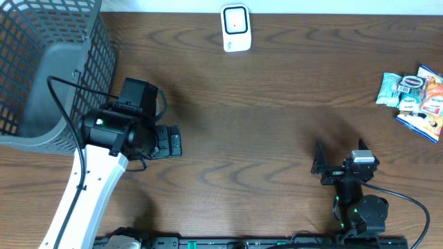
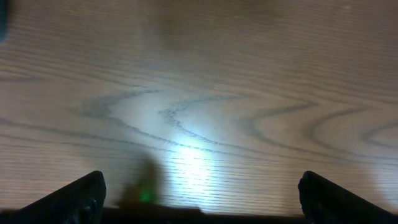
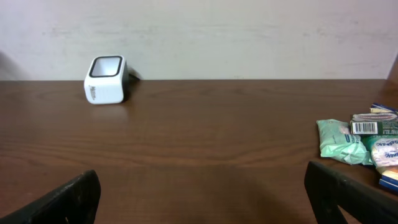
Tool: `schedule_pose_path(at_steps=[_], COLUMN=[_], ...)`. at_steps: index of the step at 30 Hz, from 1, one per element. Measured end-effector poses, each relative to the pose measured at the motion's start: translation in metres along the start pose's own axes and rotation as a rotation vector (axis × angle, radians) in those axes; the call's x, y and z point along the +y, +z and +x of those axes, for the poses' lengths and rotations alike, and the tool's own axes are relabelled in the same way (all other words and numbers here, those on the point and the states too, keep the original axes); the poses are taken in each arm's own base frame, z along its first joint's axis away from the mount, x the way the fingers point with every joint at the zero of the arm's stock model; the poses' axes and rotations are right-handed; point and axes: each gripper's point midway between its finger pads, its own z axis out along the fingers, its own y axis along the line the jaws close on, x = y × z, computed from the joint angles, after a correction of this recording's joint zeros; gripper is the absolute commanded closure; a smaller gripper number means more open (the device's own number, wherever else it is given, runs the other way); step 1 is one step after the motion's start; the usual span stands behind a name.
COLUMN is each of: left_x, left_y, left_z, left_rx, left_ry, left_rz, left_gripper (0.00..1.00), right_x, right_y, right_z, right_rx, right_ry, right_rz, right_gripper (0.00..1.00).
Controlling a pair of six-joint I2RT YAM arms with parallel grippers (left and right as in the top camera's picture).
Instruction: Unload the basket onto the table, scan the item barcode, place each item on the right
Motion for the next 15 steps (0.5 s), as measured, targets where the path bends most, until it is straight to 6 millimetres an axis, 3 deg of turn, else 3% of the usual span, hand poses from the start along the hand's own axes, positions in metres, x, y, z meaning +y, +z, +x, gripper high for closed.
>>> schedule_pose_path(at_steps=[5, 15], left_x=[0.015, 0.024], left_y=[-0.001, -0.002], left_z=[0.0, -0.003], left_rx=[-0.009, -0.026], left_ry=[0.016, 0.03], left_rz=[-0.085, -0.134], left_gripper=[0.02, 0.02], right_x=[0.0, 0.0], right_y=[0.0, 0.0], right_z=[0.0, 0.0], right_rx=[0.0, 0.0], right_ry=[0.0, 0.0], right_rz=[0.0, 0.0], right_gripper=[0.01, 0.01])
